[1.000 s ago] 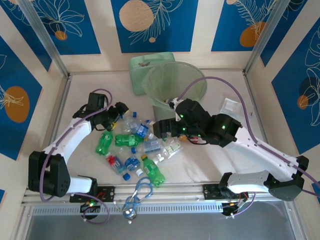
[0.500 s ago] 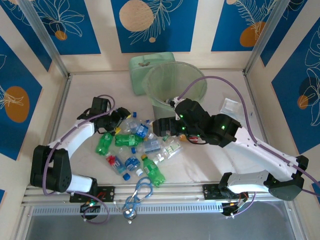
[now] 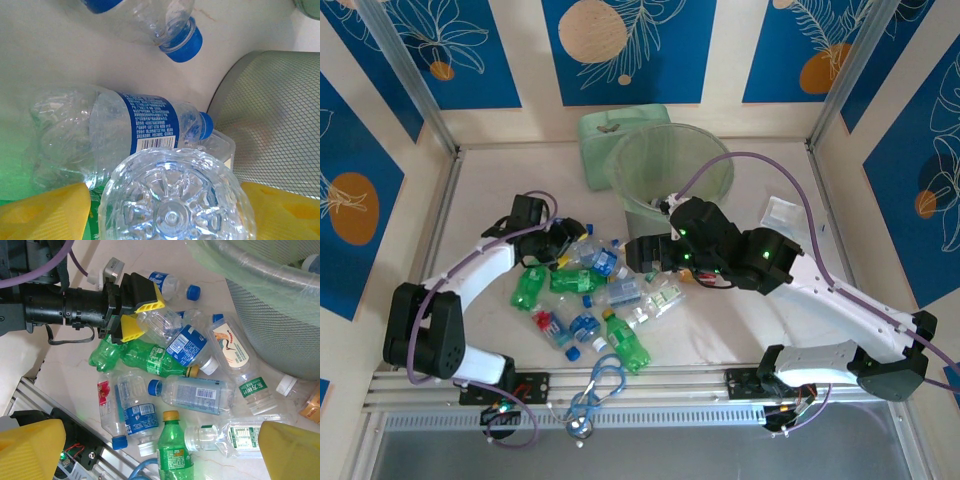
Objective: Put the plastic bottles in the bin
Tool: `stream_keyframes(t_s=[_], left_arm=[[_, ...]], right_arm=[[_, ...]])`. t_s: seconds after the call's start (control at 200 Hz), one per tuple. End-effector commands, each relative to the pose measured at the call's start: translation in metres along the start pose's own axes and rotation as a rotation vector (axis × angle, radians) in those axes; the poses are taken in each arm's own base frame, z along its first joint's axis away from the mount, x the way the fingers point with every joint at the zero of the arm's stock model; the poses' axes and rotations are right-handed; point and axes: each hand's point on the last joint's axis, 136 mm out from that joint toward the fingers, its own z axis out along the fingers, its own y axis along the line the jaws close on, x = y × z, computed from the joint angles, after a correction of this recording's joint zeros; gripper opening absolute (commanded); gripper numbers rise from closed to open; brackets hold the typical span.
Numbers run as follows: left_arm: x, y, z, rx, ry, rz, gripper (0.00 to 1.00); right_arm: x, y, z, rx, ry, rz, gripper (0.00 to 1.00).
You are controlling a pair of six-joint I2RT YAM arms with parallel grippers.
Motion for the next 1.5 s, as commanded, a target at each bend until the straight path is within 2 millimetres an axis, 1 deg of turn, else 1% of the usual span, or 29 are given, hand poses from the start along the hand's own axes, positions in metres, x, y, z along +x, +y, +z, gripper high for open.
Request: stream_keyframes(t_s=[0.0,0.195,0.32,0.44,0.635,0.715,0.83,0.94,1.04,1.16,1.251,1.401,1.491], left_arm=[[-0.001,-0.013,0.002,0.026,0.007,0.011,0.73],[0.000,-0.016,-0.002,0.029,0.005,0.022,0.63],[0.001,-0.019,-0.007,0.033,0.005,0.032,0.60],[-0.001,-0.026,-0.017,0.039,-0.015,0.062,0.57],[-0.001,-0.044,-0.047,0.078,-0.051,0.110,0.55],[-0.001,-0.051,-0.061,0.107,-0.070,0.117,0.54],[-0.004,-0.056,-0.083,0.152,-0.108,0.109,0.53],[-0.008,-0.063,-0.108,0.262,-0.153,0.056,0.53],[-0.013,-0.087,-0.129,0.446,-0.176,-0.005,0.53],[-0.017,-0.130,-0.154,0.645,-0.170,-0.022,0.51],[-0.023,-0.163,-0.184,0.797,-0.208,-0.003,0.51],[-0.029,-0.208,-0.223,0.948,-0.245,0.045,0.51],[-0.025,-0.235,-0.243,1.048,-0.224,0.084,0.51]], right_arm=[[0.004,-0.008,0.003,0.032,0.006,0.009,0.99],[0.007,-0.013,0.001,0.044,0.007,0.019,0.99],[0.006,-0.015,-0.001,0.048,-0.002,0.029,1.00],[0.000,-0.015,-0.006,0.048,-0.019,0.034,1.00],[-0.011,-0.015,-0.019,0.038,-0.050,0.055,1.00],[-0.020,-0.014,-0.027,0.014,-0.072,0.078,1.00],[-0.034,-0.010,-0.038,-0.042,-0.099,0.126,0.99],[-0.050,-0.006,-0.047,-0.106,-0.117,0.173,0.99],[-0.062,-0.002,-0.052,-0.165,-0.125,0.216,1.00],[-0.078,0.012,-0.054,-0.299,-0.103,0.258,0.99],[-0.092,0.022,-0.057,-0.369,-0.098,0.269,0.99],[-0.115,0.043,-0.067,-0.450,-0.126,0.232,0.99],[-0.129,0.047,-0.069,-0.477,-0.139,0.246,0.99]])
